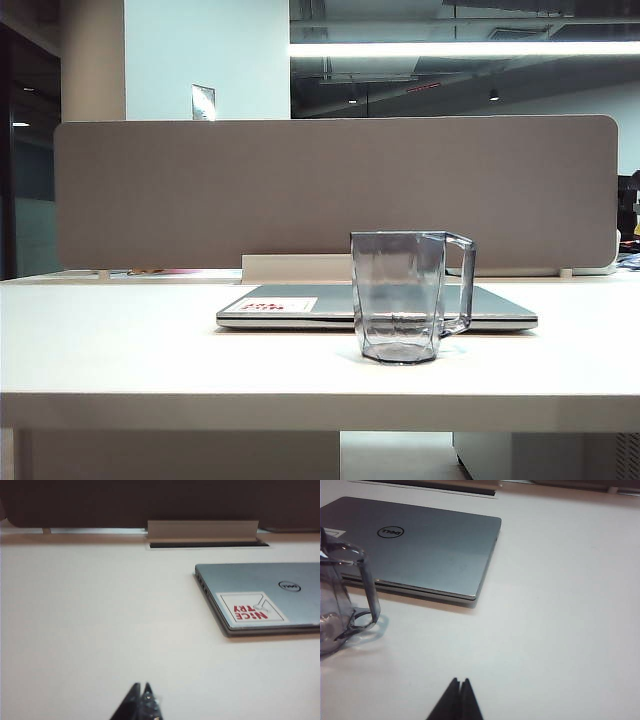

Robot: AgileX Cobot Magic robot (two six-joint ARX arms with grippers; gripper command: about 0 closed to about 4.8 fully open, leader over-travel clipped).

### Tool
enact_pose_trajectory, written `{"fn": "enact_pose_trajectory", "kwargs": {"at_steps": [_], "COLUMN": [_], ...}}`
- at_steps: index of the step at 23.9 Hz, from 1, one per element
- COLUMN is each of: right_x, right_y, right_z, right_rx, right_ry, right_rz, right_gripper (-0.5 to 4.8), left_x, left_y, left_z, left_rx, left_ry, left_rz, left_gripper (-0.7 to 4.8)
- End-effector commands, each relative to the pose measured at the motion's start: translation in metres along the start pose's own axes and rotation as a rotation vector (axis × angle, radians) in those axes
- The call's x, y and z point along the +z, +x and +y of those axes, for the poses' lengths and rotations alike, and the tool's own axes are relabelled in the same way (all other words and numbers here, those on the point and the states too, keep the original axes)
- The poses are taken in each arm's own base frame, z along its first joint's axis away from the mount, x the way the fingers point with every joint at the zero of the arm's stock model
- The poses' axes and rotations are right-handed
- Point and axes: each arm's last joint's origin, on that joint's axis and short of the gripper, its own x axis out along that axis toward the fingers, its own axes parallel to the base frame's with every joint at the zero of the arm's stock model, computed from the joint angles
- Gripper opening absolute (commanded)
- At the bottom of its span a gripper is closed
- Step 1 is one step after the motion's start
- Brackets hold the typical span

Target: Pick up the water cup and place it on the side of the laptop close to you.

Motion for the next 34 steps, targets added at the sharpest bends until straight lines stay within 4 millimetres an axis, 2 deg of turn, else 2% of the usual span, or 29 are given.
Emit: {"fn": "enact_pose_trajectory", "kwargs": {"at_steps": [1, 9, 13, 19, 24, 28, 34], "right_x": [0.002, 0.002, 0.002, 0.002, 0.002, 0.002, 0.002], "right_y": [0.000, 0.000, 0.000, 0.000, 0.000, 0.000, 0.000], "right_z": [0.000, 0.000, 0.000, 0.000, 0.000, 0.000, 0.000], "right_rx": [-0.002, -0.001, -0.001, -0.001, -0.001, -0.001, -0.001], "right_ry": [0.006, 0.006, 0.006, 0.006, 0.006, 0.006, 0.005], "right_rz": [-0.012, -0.012, -0.012, -0.012, -0.012, -0.012, -0.012], "right_gripper": [-0.05, -0.05, -0.05, -0.05, -0.05, -0.05, -0.05], "left_x": [0.006, 0.008, 0.009, 0.013, 0.015, 0.015, 0.014], "left_y": [0.000, -0.001, -0.002, -0.003, -0.003, -0.003, -0.003], "left_z": [0.005, 0.025, 0.028, 0.031, 0.028, 0.031, 0.031], "left_rx": [0.026, 0.136, 0.176, 0.190, 0.119, 0.203, 0.206], "left_ry": [-0.004, -0.013, 0.011, 0.018, 0.025, -0.010, -0.011], "left_rz": [-0.054, -0.071, -0.084, -0.126, -0.150, -0.151, -0.135], "left_gripper": [-0.04, -0.04, -0.04, -0.04, -0.04, -0.04, -0.04]}}
